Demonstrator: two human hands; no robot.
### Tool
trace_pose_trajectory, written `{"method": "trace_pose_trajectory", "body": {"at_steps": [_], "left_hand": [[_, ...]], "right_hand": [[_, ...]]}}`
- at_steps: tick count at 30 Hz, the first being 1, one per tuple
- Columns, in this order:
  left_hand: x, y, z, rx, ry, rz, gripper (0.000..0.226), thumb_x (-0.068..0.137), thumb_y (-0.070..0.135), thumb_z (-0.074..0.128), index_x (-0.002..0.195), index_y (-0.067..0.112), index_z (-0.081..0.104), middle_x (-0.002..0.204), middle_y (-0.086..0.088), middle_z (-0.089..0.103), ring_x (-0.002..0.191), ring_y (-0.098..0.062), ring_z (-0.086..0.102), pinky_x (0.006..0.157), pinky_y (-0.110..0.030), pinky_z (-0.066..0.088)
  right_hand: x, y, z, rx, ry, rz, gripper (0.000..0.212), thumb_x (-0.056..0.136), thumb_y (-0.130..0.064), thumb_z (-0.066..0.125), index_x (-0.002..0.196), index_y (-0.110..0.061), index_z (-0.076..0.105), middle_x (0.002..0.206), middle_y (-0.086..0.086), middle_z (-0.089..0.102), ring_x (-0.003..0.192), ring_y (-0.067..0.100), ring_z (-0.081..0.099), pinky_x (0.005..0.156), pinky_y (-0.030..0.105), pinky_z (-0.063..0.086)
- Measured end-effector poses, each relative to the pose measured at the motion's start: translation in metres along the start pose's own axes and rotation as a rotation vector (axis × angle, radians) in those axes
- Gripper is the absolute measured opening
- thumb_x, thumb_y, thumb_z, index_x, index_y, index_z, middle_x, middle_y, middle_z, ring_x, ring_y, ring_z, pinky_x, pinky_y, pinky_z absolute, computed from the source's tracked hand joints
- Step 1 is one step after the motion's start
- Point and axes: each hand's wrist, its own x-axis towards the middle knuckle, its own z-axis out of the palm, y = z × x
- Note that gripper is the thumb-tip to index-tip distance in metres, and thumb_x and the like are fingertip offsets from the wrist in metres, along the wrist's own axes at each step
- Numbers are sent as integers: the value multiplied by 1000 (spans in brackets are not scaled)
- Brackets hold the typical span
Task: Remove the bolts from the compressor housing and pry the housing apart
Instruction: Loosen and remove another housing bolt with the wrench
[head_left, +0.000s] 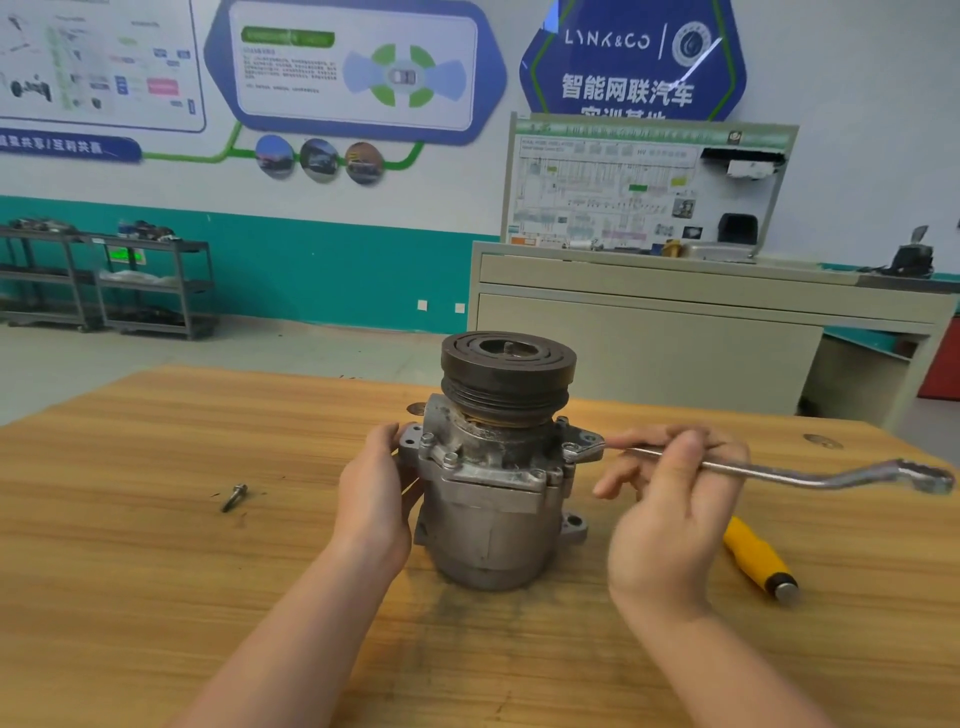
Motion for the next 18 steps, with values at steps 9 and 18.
{"method": "trace_pose_trajectory", "body": {"at_steps": [9,18], "left_hand": [[0,-1,1,53,-11,26,26,98,17,46,87,15,69,67,4,72,71,-12,66,67,-27,48],[0,0,1,37,-13,23,25,97,16,45,87,14,68,65,4,71,70,-12,64,68,-28,49]], "right_hand": [[54,19,-16,470,91,940,22,105,-20,36,93,-10,52,65,9,69,50,15,63,46,20,50],[34,1,-14,-5,-175,230,18,105,-18,32,95,-21,46,76,5,71,58,21,67,55,26,54]]}}
